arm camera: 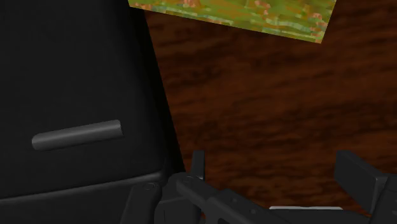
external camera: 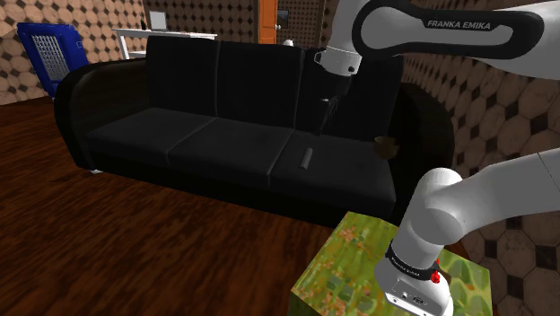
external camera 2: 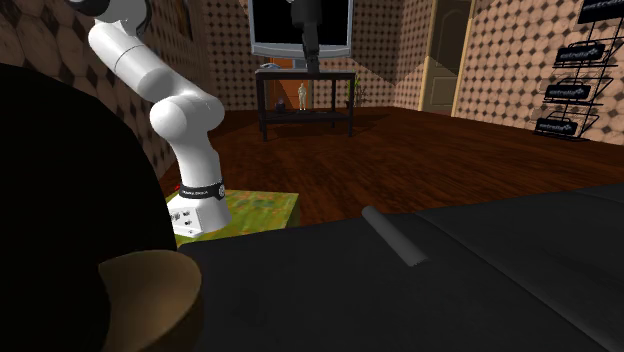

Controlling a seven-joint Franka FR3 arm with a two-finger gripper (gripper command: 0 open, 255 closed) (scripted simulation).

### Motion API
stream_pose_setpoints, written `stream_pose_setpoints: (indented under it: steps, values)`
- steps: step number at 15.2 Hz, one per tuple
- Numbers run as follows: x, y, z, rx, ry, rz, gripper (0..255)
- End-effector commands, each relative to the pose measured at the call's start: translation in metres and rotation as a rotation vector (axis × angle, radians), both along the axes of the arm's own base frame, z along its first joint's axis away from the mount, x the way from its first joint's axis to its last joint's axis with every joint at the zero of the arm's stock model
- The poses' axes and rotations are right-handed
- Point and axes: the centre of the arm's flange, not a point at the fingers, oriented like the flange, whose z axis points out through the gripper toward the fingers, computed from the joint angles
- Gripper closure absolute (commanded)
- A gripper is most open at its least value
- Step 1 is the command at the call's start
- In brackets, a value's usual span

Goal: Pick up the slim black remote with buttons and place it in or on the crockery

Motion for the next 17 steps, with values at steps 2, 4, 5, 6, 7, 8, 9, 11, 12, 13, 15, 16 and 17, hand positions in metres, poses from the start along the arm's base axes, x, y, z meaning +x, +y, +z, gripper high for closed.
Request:
stream_pose_setpoints:
  steps: [2, 4, 5, 6, 7, 8, 9, 11, 12, 13, 15, 16, 17]
  values:
    - [0.013, -0.004, -0.005, 0.006, 0.009, -0.041, 0]
    - [0.037, -0.013, -0.017, 0.018, 0.027, -0.124, 0]
    - [0.049, -0.019, -0.022, 0.025, 0.037, -0.165, 0]
    - [0.061, -0.024, -0.028, 0.031, 0.046, -0.206, 0]
    - [0.072, -0.031, -0.034, 0.037, 0.055, -0.247, 0]
    - [0.083, -0.037, -0.041, 0.043, 0.064, -0.289, 0]
    - [0.094, -0.045, -0.047, 0.049, 0.073, -0.33, 0]
    - [0.114, -0.06, -0.06, 0.061, 0.092, -0.412, 0]
    - [0.123, -0.068, -0.067, 0.067, 0.101, -0.453, 0]
    - [0.132, -0.077, -0.074, 0.074, 0.11, -0.495, 0]
    - [0.149, -0.095, -0.088, 0.086, 0.128, -0.577, 0]
    - [0.157, -0.104, -0.095, 0.092, 0.137, -0.618, 0]
    - [0.164, -0.114, -0.103, 0.098, 0.146, -0.66, 0]
